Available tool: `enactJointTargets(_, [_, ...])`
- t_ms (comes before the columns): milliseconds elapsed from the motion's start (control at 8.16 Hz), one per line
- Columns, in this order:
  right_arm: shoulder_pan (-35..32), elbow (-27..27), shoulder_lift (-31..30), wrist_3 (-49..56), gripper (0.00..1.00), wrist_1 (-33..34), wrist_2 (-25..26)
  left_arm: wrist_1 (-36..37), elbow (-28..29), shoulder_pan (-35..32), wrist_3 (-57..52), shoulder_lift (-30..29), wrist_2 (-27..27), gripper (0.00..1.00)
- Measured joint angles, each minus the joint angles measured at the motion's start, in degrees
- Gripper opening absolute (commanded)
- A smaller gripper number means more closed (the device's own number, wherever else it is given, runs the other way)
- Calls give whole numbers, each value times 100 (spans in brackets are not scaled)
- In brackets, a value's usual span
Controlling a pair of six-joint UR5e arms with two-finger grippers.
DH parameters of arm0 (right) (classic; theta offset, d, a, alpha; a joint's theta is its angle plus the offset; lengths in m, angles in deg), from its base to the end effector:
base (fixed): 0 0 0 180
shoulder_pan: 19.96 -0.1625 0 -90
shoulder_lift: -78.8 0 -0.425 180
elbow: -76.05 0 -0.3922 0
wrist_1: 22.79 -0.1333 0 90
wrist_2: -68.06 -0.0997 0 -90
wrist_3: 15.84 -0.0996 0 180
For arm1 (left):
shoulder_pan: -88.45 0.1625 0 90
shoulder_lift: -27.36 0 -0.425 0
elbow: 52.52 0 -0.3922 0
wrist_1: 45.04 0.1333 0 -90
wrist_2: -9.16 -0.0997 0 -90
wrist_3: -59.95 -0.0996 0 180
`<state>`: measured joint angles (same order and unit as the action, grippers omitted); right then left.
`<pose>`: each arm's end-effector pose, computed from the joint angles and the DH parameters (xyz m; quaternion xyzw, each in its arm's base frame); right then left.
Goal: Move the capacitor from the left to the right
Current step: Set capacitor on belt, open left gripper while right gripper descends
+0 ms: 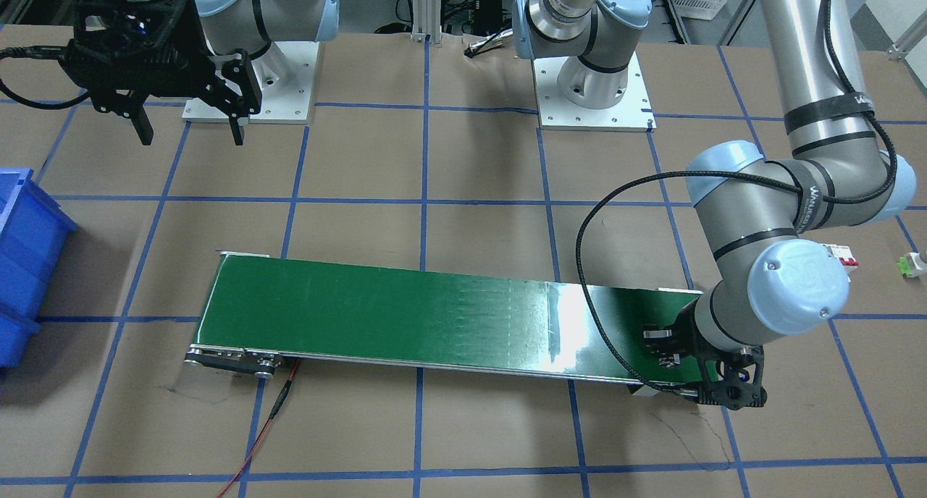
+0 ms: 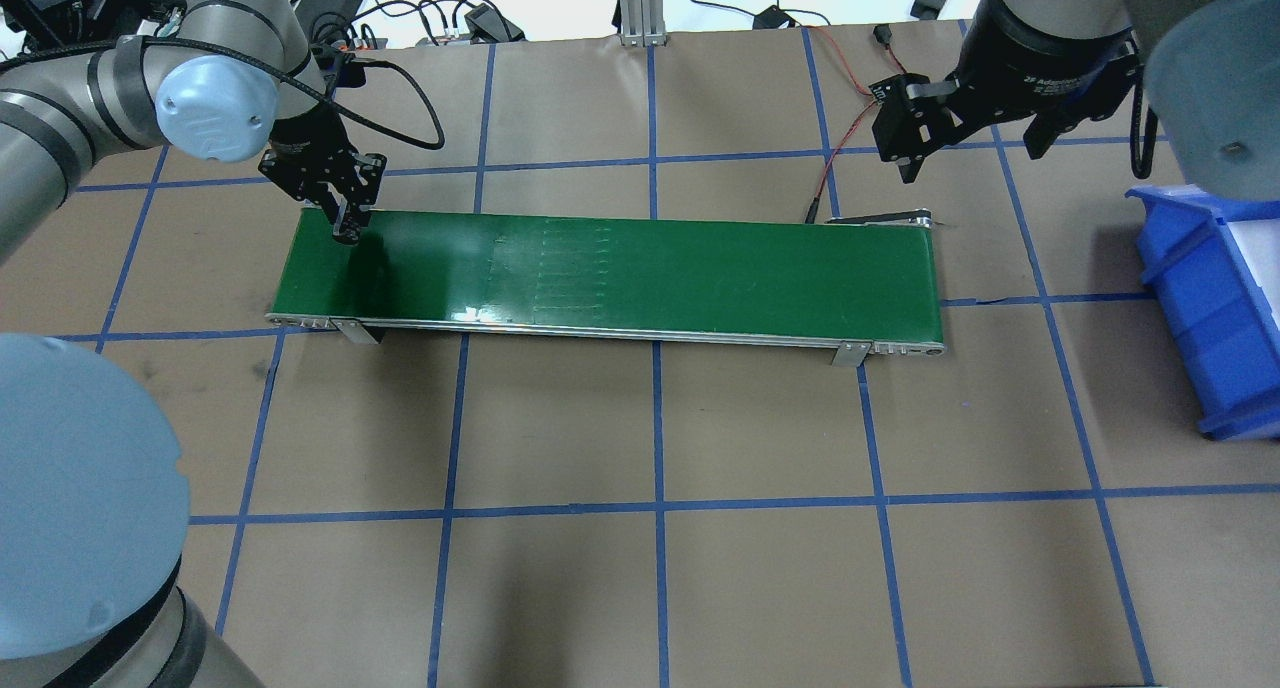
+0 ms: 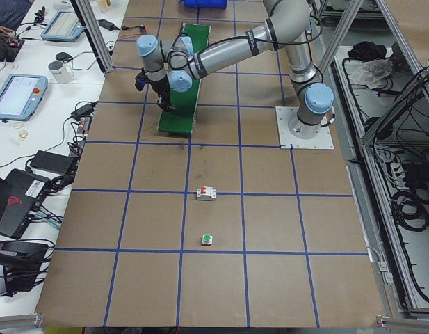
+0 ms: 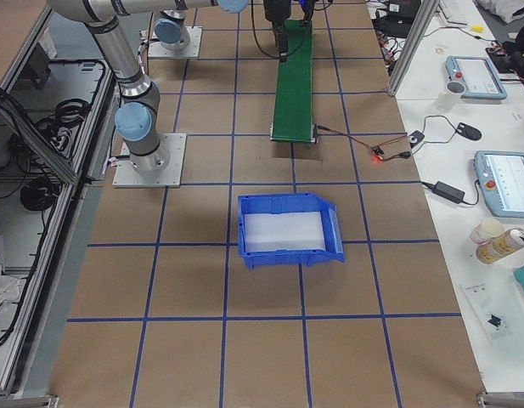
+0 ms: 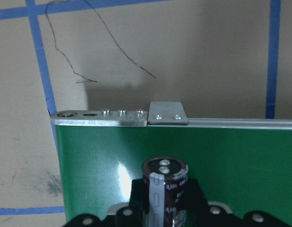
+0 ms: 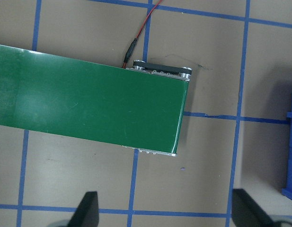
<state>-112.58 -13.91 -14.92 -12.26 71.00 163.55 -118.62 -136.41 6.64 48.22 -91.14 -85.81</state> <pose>0.1454 -0.4695 0.5271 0.0508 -0.9954 0.0654 0.0483 -0.0302 -0.6654 0.2775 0.0331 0.9972 0.0587 0.0336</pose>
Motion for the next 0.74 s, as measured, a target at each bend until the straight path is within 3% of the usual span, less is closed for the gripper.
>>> enactJointTargets(245, [26,-1,272,-21,100,-41,174,-55,-15,-17,51,7,-18,0])
enactJointTargets(368, [59,-2,434,-41,100,-66,203,-63,-25,-23,78,7,-19,7])
enactJointTargets(735, [231,-7,898,-66,100,-88,194,-61,-169,-68,107,3,15,96])
